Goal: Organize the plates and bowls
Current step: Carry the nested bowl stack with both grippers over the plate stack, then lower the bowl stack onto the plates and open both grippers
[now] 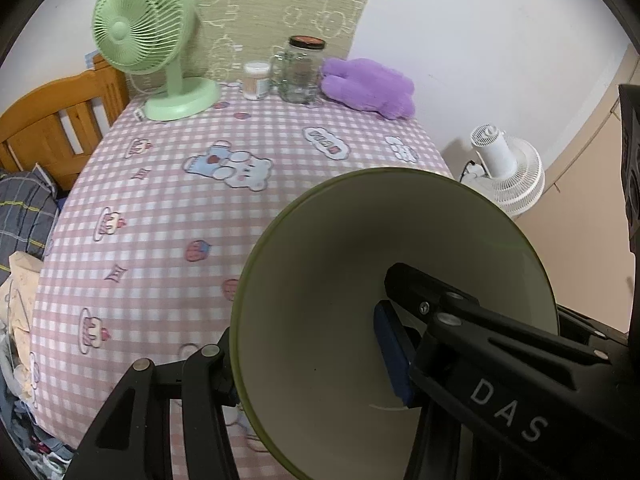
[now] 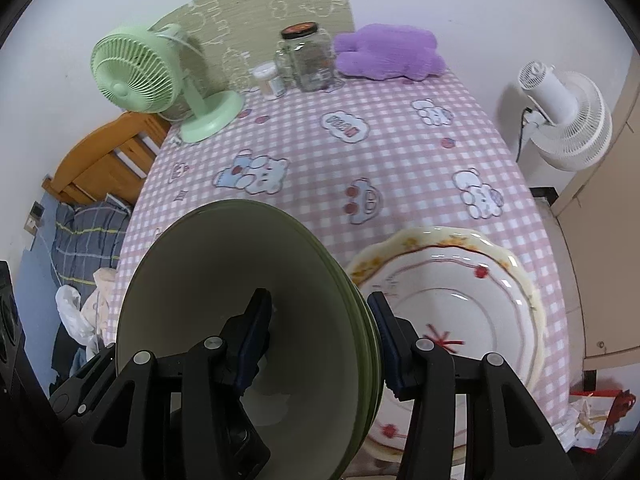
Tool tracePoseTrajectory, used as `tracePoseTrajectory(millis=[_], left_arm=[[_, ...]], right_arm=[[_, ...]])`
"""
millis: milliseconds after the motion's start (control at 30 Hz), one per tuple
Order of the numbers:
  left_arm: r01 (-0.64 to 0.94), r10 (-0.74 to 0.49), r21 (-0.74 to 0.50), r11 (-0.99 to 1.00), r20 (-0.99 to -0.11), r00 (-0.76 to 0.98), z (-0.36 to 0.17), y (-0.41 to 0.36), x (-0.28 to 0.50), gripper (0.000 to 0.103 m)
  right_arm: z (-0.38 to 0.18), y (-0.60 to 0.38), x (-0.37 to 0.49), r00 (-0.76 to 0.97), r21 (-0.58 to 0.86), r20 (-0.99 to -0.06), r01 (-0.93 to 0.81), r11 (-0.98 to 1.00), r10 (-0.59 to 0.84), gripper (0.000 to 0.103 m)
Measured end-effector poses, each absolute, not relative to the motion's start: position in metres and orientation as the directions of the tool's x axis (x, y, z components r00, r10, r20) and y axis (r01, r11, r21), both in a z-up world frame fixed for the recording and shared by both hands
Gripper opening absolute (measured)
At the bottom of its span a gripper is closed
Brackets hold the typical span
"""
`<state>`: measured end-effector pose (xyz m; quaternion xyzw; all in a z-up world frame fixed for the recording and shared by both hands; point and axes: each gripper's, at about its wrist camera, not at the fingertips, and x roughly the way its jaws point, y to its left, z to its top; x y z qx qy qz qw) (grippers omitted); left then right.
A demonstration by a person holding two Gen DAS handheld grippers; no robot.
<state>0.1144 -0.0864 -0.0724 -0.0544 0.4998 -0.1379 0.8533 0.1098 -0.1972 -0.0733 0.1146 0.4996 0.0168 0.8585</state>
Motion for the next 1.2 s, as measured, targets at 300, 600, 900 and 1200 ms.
tracePoseTrajectory(millis=[300, 600, 900, 1200], left_arm=[[0.195, -0.321, -0.260, 0.946, -0.842, 0.434, -0.081, -0.134, 0.113, 0.053], [0.176, -0.323, -0.274, 0.945, -0.859, 0.396, -0.099, -0.171, 0.111, 0.053], [0.155, -0.321, -0.283, 0.946, -0.882, 0.344, -0.115, -0.184, 0.110, 0.053], [0.166, -0.280, -0.236, 0.958, -0.896, 0.345, -0.118, -0.190, 0.110, 0.054]], right_arm=[[-0.077, -0.245, 0.103, 0.489, 0.194, -0.865, 0.121, 0.974, 0.112, 0.053], [-0.092, -0.285, 0.099, 0.454, 0.184, -0.884, 0.128, 0.974, 0.108, 0.053], [-0.112, -0.300, 0.101, 0.404, 0.186, -0.907, 0.137, 0.973, 0.117, 0.053], [-0.122, -0.306, 0.105, 0.388, 0.212, -0.911, 0.150, 0.966, 0.139, 0.053]])
